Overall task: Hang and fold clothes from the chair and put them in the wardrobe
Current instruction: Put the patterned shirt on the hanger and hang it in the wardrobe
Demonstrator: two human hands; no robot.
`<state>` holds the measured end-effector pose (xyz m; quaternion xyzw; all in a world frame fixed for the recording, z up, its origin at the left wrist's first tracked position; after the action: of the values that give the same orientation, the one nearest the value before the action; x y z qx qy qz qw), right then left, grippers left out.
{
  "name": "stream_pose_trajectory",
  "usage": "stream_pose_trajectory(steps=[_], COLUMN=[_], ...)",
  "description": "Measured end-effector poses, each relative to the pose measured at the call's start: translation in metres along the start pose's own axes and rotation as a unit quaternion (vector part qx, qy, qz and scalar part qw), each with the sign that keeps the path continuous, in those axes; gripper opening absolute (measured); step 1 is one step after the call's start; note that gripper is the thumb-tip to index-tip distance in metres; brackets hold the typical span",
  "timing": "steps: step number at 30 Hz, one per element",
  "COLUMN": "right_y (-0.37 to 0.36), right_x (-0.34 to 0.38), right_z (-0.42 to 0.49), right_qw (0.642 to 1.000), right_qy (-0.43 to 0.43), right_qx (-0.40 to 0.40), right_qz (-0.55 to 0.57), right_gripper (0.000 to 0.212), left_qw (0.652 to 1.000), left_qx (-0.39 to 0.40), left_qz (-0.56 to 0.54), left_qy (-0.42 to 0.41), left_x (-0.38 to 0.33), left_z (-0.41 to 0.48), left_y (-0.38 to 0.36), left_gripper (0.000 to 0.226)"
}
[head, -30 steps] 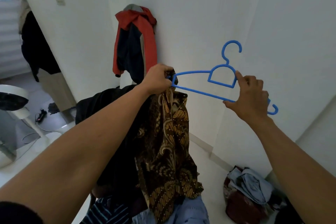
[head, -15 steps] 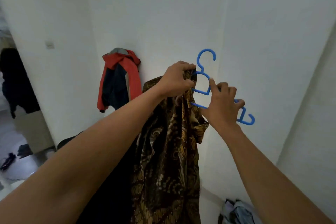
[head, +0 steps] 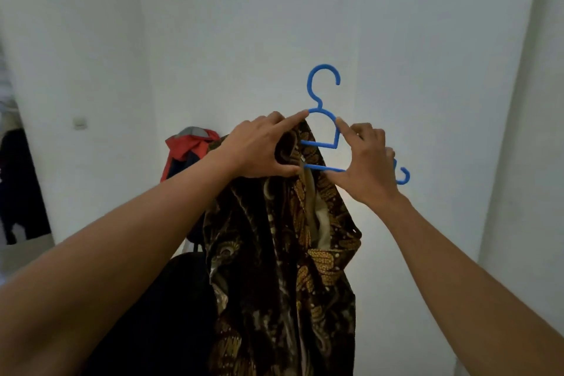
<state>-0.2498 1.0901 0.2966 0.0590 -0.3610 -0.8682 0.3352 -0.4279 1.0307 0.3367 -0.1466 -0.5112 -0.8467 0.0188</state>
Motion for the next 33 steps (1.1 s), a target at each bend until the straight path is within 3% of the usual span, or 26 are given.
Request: stream_pose_trajectory(steps=[4,6,9,10,12,15,23,26,30,33], right_y=[0.005,0.011,0.012,0.004,-0.027,-0.065,-0.083,-0.077,-0.053,-0.031], right_x=[0.002,0.003,0.002,0.001,-0.002,0.002,0.032,0.031,0.009,0.001], right_z=[0.014,0.009,-0.018,-0.026,-0.031,-0.029,-0.028,-0.023,-0.008,0.007], right_qw=[0.998,0.994,0.972,0.965,0.953,0.912,0.819,0.805,0.701,0.663], right_qy=[0.019,0.021,0.031,0.028,0.007,-0.037,-0.038,-0.065,-0.144,-0.159], right_qx=[0.006,-0.04,-0.138,-0.134,-0.041,0.119,0.239,0.21,0.113,0.082], right_qz=[0.056,0.104,0.188,0.222,0.301,0.391,0.52,0.551,0.689,0.727], right_gripper=[0.102,0.095,0.061,0.048,0.034,0.03,0.017,0.02,0.018,0.025], left_qw=[0.998,0.997,0.997,0.996,0.996,0.995,0.993,0.993,0.993,0.992], left_qx=[-0.025,-0.037,-0.05,-0.055,-0.063,-0.073,-0.09,-0.082,-0.069,-0.057], left_qz=[0.052,0.059,0.056,0.053,0.046,0.038,0.012,-0.004,-0.018,-0.028], left_qy=[0.012,0.026,0.033,0.036,0.042,0.053,0.078,0.09,0.097,0.105], left_x=[0.005,0.009,0.018,0.022,0.03,0.039,0.065,0.079,0.1,0.116], left_z=[0.004,0.005,0.005,0.004,0.002,-0.002,-0.027,-0.039,-0.059,-0.073], left_y=[0.027,0.039,0.052,0.056,0.063,0.072,0.087,0.088,0.083,0.075], left_gripper=[0.112,0.113,0.112,0.113,0.113,0.114,0.115,0.115,0.117,0.117])
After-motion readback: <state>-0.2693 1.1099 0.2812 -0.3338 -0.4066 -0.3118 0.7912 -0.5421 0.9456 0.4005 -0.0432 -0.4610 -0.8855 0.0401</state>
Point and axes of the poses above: each hand's wrist, its own z-axis towards the middle knuckle, its own y-axis out of the back of the hand, x = y × z, the point moved 8 cm from there along z, towards the middle knuckle, and after that the axes turned 11 degrees about x, right-handed, at the moved point
